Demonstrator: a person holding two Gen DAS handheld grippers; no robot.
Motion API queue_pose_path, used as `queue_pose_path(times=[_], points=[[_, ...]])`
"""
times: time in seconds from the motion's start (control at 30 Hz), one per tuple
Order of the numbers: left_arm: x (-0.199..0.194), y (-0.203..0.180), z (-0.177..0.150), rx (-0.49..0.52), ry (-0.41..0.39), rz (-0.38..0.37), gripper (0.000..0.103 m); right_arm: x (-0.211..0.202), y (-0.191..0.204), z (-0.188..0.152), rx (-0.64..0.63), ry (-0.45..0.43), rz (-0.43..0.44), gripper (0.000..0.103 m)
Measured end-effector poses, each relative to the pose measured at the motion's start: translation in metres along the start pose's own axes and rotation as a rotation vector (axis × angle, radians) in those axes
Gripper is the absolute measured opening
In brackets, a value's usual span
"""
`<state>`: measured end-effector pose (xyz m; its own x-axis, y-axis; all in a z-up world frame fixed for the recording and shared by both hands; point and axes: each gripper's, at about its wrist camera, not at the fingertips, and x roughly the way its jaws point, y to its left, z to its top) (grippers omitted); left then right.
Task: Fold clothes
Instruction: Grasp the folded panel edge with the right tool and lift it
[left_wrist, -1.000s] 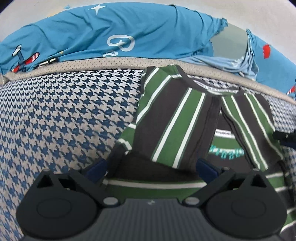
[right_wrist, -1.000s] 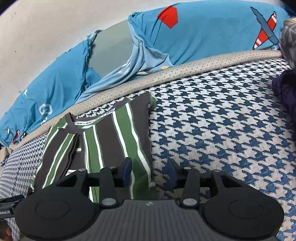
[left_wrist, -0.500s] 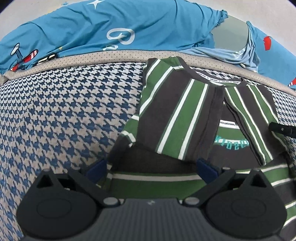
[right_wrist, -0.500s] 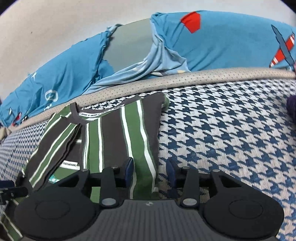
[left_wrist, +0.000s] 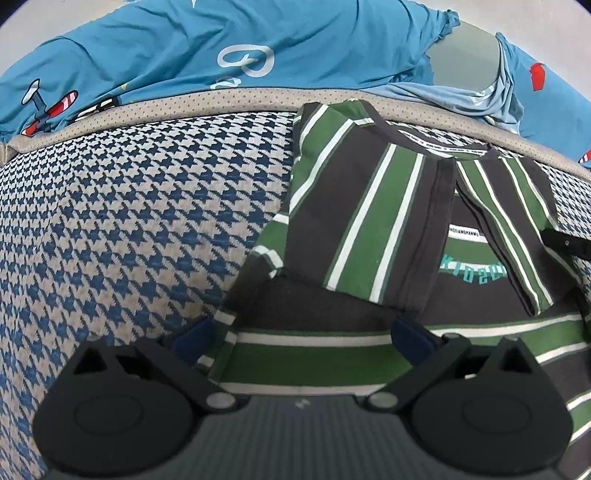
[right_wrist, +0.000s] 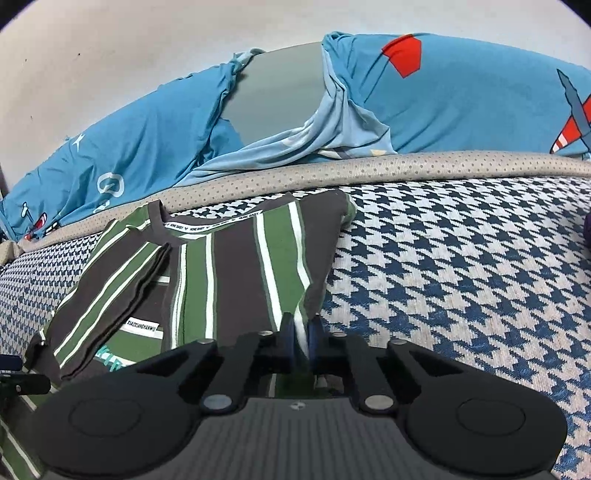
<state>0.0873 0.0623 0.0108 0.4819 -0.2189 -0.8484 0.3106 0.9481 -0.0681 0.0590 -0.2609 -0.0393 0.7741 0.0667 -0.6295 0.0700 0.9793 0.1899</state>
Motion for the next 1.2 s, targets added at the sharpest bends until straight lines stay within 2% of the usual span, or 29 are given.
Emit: queue_pose_path(times=[0.17, 0.43, 0.8, 1.2], points=[[-0.001, 0.004, -0.004, -0.002, -0.003, 0.004, 0.103, -0.007, 0.014, 0.002, -0.003, -0.025, -0.012, 0.007], [-0.001, 0.012, -0.008, -0.005, -0.006, 0.003, 0.103, -0.023, 0.041, 0.01, -0.002, -0.085, 0.032, 0.007], [-0.005, 0.029, -0.019, -0.026, -0.027, 0.006, 0.103, -0.028, 0.062, 0.013, -0.002, -0.115, 0.059, 0.007], [-0.008, 0.041, -0.024, -0.06, -0.034, 0.006, 0.103, -0.032, 0.103, 0.017, -0.046, -0.159, 0.141, 0.007]])
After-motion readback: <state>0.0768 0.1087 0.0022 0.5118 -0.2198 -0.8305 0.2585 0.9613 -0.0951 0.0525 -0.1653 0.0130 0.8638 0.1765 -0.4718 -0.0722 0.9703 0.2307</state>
